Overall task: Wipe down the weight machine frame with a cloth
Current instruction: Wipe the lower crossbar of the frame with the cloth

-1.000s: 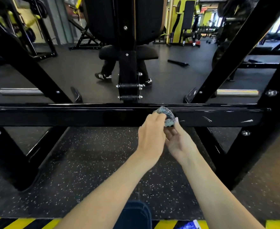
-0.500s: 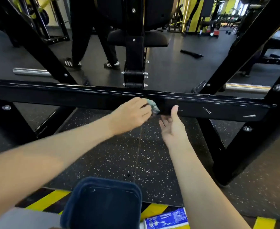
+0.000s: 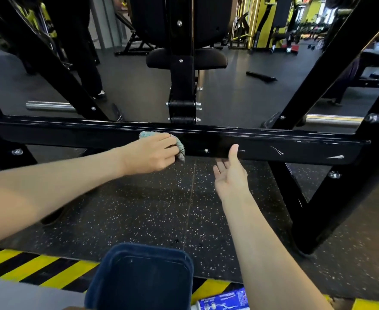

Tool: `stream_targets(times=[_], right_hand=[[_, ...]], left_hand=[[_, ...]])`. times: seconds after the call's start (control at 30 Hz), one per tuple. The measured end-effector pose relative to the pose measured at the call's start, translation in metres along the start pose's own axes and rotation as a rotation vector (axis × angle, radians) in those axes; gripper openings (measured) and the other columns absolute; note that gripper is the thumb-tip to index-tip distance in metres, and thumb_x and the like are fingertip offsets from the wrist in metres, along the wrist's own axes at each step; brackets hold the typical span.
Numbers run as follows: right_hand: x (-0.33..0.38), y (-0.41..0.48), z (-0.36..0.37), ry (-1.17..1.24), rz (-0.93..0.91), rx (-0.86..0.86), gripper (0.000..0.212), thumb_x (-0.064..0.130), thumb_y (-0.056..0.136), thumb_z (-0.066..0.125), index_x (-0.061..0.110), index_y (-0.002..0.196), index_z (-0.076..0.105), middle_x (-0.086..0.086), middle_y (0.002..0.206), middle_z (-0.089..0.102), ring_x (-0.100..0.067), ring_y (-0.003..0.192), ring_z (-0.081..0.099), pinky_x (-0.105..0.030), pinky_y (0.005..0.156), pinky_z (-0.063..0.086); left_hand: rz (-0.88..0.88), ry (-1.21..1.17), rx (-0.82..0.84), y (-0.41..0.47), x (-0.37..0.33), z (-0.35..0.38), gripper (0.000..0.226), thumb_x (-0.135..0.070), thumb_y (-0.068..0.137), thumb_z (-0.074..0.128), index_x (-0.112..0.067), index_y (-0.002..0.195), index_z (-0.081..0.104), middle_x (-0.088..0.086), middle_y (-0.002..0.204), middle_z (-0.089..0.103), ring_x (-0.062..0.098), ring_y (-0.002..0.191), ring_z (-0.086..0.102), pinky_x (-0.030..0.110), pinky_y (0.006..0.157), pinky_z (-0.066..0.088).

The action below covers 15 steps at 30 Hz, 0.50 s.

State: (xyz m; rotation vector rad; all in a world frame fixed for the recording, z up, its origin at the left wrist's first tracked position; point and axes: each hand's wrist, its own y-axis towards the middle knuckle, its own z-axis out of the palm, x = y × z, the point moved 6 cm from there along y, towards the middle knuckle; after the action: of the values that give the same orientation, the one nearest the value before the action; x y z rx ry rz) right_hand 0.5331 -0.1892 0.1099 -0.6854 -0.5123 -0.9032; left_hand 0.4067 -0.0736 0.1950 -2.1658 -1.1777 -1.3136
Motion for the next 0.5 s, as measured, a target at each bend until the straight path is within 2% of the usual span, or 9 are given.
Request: stream_targets(times=[0.07,0.13,0.23,0.3,0.33,0.4,0.43,0.5], right_hand=[[0.005,0.0,-0.004,-0.061,-0.008,0.006,0.053,0.04,0.089,0.063,0.011,0.131,0.051,-0.005,0.136,0.055,-0.017,0.12,0.054,-0.033,0.112,0.034],[0.01,0.001,-0.008,-0.087,-0.015,0.01,0.056,0.044,0.088,0.062,0.01,0.131,0.052,-0.004,0.133,0.058,-0.015,0.117,0.054,-0.035,0.108,0.032],[0.012,-0.003,-0.015,-0.054,-0.006,-0.026,0.056,0.055,0.088,0.056,0.011,0.122,0.052,-0.004,0.135,0.057,-0.016,0.119,0.053,-0.041,0.112,0.025],[0.011,-0.01,-0.012,-0.036,0.016,-0.012,0.07,0.064,0.087,0.048,0.01,0.132,0.047,-0.003,0.141,0.051,-0.016,0.128,0.049,-0.046,0.116,0.013],[0.012,-0.013,-0.01,-0.01,0.028,0.004,0.078,0.068,0.087,0.043,0.012,0.141,0.041,-0.002,0.146,0.047,-0.015,0.132,0.045,-0.049,0.117,0.007],[0.017,-0.016,-0.008,0.08,0.041,0.043,0.087,0.072,0.086,0.039,0.018,0.152,0.025,-0.001,0.153,0.035,-0.015,0.139,0.036,-0.051,0.117,-0.001],[0.02,-0.017,-0.005,0.121,0.043,0.058,0.089,0.073,0.086,0.039,0.02,0.154,0.02,-0.001,0.155,0.032,-0.015,0.141,0.033,-0.051,0.117,-0.002],[0.024,-0.018,-0.007,0.154,0.041,0.045,0.088,0.073,0.086,0.04,0.02,0.154,0.019,-0.002,0.155,0.032,-0.016,0.142,0.032,-0.051,0.117,-0.002]], left_hand=[[0.012,0.046,0.0,0.012,0.002,-0.004,0.022,0.01,0.082,0.053,-0.006,0.07,0.061,0.005,0.074,0.054,0.025,0.076,0.054,0.036,0.075,0.05],[0.029,0.074,-0.017,0.047,-0.01,-0.011,0.024,0.011,0.08,0.051,-0.007,0.069,0.063,0.005,0.074,0.056,0.026,0.078,0.057,0.035,0.076,0.05],[0.065,-0.066,-0.002,0.085,-0.021,-0.022,0.021,0.007,0.078,0.054,-0.008,0.066,0.062,0.004,0.073,0.056,0.024,0.078,0.055,0.033,0.075,0.046],[0.071,-0.06,0.029,0.079,-0.023,-0.002,0.017,0.001,0.089,0.05,-0.005,0.08,0.064,0.007,0.086,0.06,0.027,0.093,0.055,0.036,0.087,0.048],[0.12,-0.057,0.06,0.07,-0.025,0.028,0.022,-0.008,0.098,0.041,-0.005,0.094,0.063,0.008,0.099,0.06,0.029,0.104,0.053,0.04,0.096,0.045],[0.212,-0.027,0.124,0.05,-0.033,0.116,0.04,-0.023,0.104,0.019,-0.009,0.114,0.056,-0.002,0.121,0.054,0.029,0.118,0.046,0.049,0.104,0.038],[0.209,-0.089,0.139,0.044,-0.032,0.128,0.044,-0.026,0.103,0.015,-0.012,0.118,0.054,-0.005,0.124,0.051,0.028,0.119,0.044,0.051,0.103,0.037],[0.137,-0.229,0.156,0.049,-0.026,0.092,0.035,-0.017,0.102,0.023,-0.011,0.109,0.057,0.005,0.11,0.057,0.027,0.108,0.051,0.046,0.097,0.043]])
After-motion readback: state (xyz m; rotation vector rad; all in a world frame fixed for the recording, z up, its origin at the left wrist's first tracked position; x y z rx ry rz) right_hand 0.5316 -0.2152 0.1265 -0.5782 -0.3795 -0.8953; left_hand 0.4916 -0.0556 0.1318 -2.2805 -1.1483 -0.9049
